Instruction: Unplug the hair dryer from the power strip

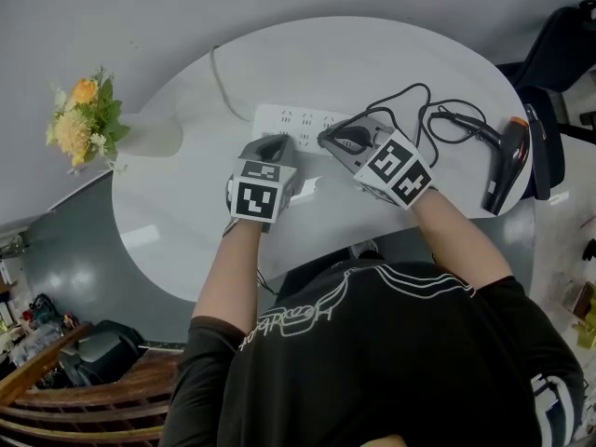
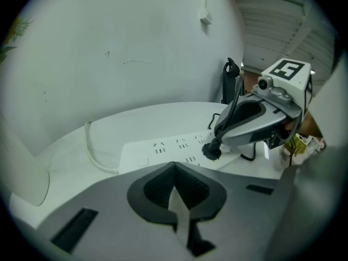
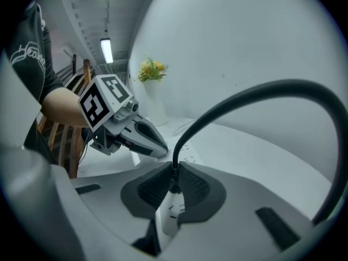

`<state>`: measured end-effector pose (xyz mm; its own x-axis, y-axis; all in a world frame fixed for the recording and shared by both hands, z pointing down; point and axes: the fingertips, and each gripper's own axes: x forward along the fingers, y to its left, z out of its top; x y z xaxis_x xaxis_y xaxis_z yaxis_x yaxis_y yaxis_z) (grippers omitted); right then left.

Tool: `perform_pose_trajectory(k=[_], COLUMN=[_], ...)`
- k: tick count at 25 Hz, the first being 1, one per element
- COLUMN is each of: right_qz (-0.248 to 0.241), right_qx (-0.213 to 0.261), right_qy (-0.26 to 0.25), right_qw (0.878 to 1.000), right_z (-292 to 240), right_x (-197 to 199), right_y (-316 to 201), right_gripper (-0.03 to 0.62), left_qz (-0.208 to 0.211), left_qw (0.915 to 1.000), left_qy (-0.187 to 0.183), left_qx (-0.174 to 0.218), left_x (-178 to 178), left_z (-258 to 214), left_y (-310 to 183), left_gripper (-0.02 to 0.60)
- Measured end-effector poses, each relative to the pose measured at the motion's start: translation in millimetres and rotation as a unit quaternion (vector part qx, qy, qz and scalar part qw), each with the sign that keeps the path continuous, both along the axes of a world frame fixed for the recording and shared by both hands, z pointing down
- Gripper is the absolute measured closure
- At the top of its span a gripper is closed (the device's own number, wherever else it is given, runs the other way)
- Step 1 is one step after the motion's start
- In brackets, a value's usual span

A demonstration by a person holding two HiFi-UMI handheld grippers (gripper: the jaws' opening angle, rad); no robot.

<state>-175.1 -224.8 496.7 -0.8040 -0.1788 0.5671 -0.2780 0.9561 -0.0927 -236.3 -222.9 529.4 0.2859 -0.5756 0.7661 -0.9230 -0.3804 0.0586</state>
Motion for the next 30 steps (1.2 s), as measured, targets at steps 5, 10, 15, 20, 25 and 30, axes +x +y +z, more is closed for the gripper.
perform_pose_trajectory(k=[5,10,15,20,25,30], right_qz=[-0.047,-0.038,-0.005,-0.032,-0.053,-0.022], right_qx=[0.08,0.052,0.009,0.058,0.085,0.098], right_qy=[0.043,0.031,0.003,0.03,0.013,-0.069], right_qw=[0.995,0.997,1.0,0.997,0.995,0.993], right_z=[-0.6,1.1,-4.1,-2.1,-12.8,-85.5], right_x=[-2.7,-1.2,1.8,0.0,-3.1,-12.9], right_y=[12.9,12.1,4.6,11.9,19.2,-12.2], right_gripper=[0.568,0.568,0.568,0.568,0.568,0.568], left_qz=[0.001,0.0,0.007,0.004,0.006,0.001], left_qw=[1.0,1.0,0.9999,0.9999,0.9999,0.9999], left_qy=[0.002,0.001,-0.004,-0.002,-0.006,-0.004], left_qx=[-0.006,-0.005,-0.007,-0.01,-0.012,-0.013], left_x=[0.0,-0.5,2.1,1.8,3.1,2.8], left_z=[0.2,0.4,-0.6,0.5,1.3,1.1], left_y=[0.7,2.2,1.4,1.8,2.0,3.5], left_gripper=[0.58,0.58,0.58,0.58,0.58,0.58])
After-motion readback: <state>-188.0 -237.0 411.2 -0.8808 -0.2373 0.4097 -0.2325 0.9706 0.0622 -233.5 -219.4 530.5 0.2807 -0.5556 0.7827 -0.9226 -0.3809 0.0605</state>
